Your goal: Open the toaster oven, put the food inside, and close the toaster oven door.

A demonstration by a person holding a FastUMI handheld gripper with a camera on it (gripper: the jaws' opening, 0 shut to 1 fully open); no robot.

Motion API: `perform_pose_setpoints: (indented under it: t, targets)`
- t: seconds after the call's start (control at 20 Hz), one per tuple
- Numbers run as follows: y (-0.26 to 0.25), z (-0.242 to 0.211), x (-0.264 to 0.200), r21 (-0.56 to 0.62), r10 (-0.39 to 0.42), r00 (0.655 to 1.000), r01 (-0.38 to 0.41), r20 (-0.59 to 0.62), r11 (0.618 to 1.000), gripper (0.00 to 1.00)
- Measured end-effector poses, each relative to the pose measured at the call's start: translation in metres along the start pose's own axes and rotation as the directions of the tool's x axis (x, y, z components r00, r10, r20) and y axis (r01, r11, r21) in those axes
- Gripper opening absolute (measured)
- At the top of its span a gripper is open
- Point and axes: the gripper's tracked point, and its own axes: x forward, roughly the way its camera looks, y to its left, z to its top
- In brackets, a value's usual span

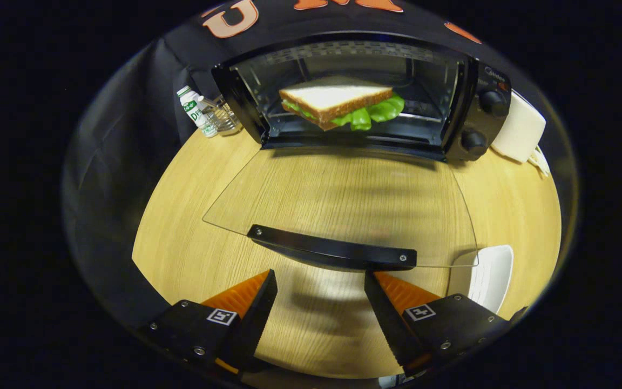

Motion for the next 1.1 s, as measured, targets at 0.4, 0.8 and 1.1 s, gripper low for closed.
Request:
perform_pose_setpoints:
  t: [0.4, 0.8, 1.1]
  targets:
    - [-0.02, 0.104, -0.039, -0.024, -0.055, 0.972, 0.062, 0.227, 0.998, 0.96]
    - [-0.023, 0.176, -0.088, -0.057, -0.058, 0.916, 0.088, 0.398, 0.994, 0.96]
    - [-0.025, 0.242, -0.176, -0.059, -0.042, 0.791, 0.098, 0.61, 0.993, 0.97]
